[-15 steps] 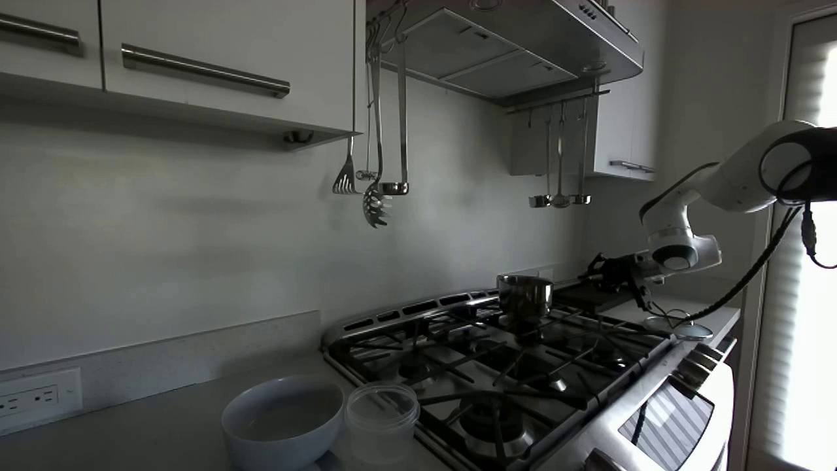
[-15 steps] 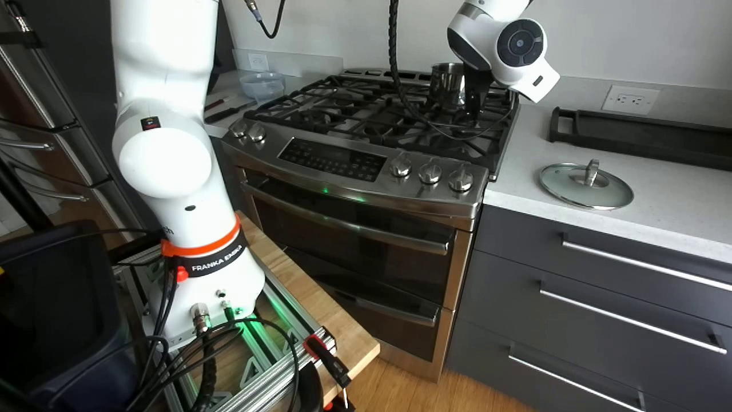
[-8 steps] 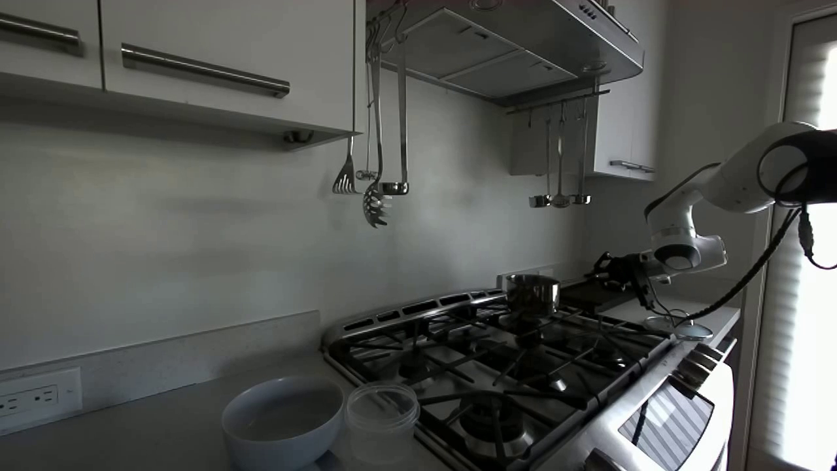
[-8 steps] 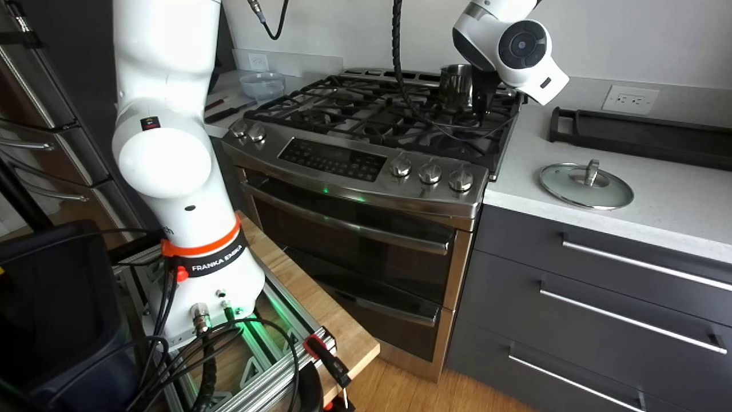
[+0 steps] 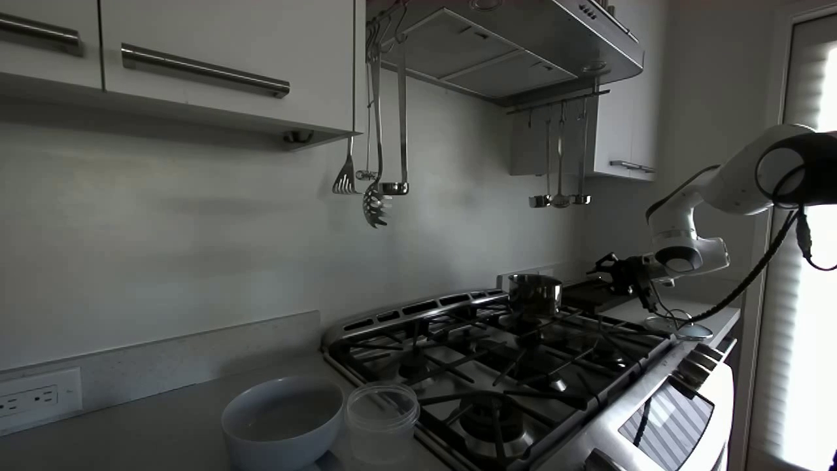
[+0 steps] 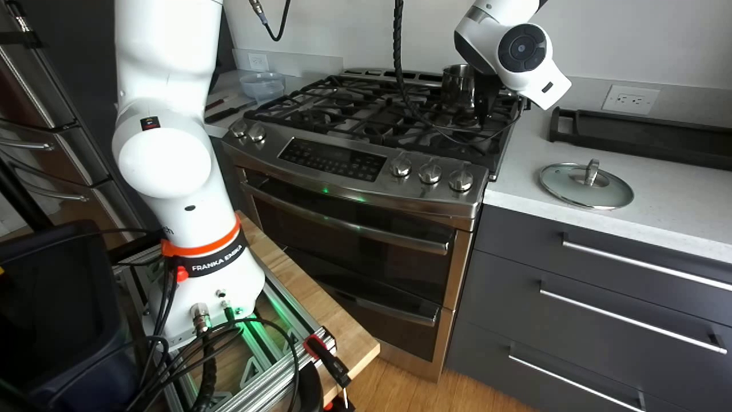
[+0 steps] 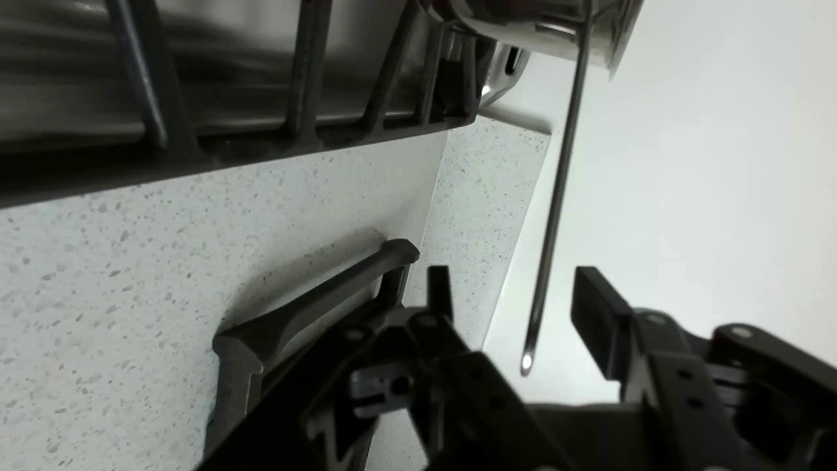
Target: Slide the silver pot to the top right cooker on the hob of the stove
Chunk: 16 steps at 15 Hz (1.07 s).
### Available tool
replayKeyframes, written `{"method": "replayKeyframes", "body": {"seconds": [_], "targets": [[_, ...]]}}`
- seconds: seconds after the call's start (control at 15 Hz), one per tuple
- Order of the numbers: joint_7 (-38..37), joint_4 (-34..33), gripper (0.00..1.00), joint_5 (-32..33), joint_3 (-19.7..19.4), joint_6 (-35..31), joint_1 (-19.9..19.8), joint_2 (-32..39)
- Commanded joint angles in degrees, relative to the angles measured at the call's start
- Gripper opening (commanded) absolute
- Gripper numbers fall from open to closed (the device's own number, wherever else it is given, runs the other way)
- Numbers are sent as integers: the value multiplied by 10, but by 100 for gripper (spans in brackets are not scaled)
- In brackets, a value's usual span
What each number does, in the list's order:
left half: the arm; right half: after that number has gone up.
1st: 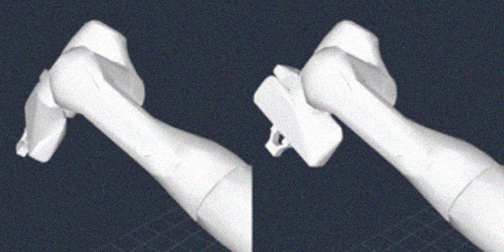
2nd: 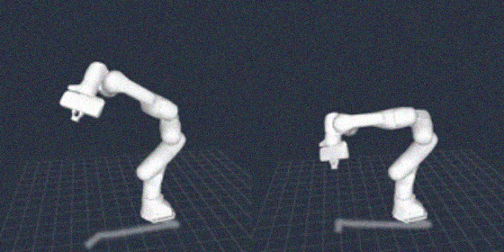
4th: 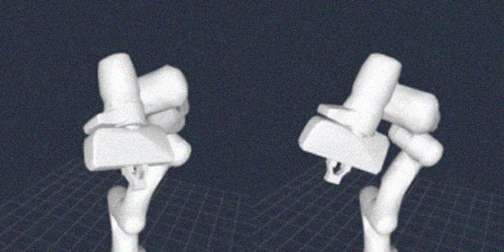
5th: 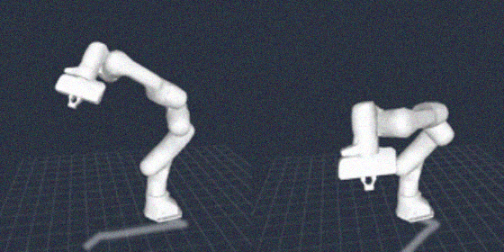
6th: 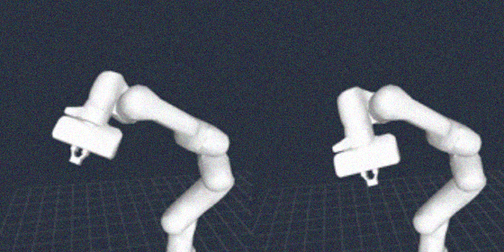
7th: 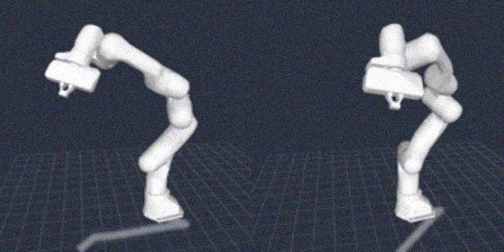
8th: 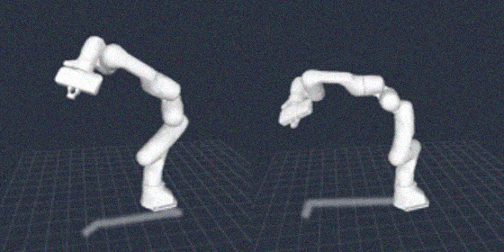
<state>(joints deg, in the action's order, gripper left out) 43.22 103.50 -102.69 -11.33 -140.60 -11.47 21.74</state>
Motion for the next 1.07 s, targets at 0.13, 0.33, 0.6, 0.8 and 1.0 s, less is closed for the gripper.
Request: {"method": "replayKeyframes", "body": {"seconds": [0.13, 0.33, 0.6, 0.8, 1.0], "targets": [[-50, 16, 98, 80, -16, -15, 2, -16], [-105, 29, 100, 178, -23, 5, -4, -31], [-138, 34, 100, 289, -26, 38, -17, -52], [-146, 40, 100, 369, -26, 62, -25, -75], [-183, 50, 100, 451, -28, 78, -26, -104]]}}
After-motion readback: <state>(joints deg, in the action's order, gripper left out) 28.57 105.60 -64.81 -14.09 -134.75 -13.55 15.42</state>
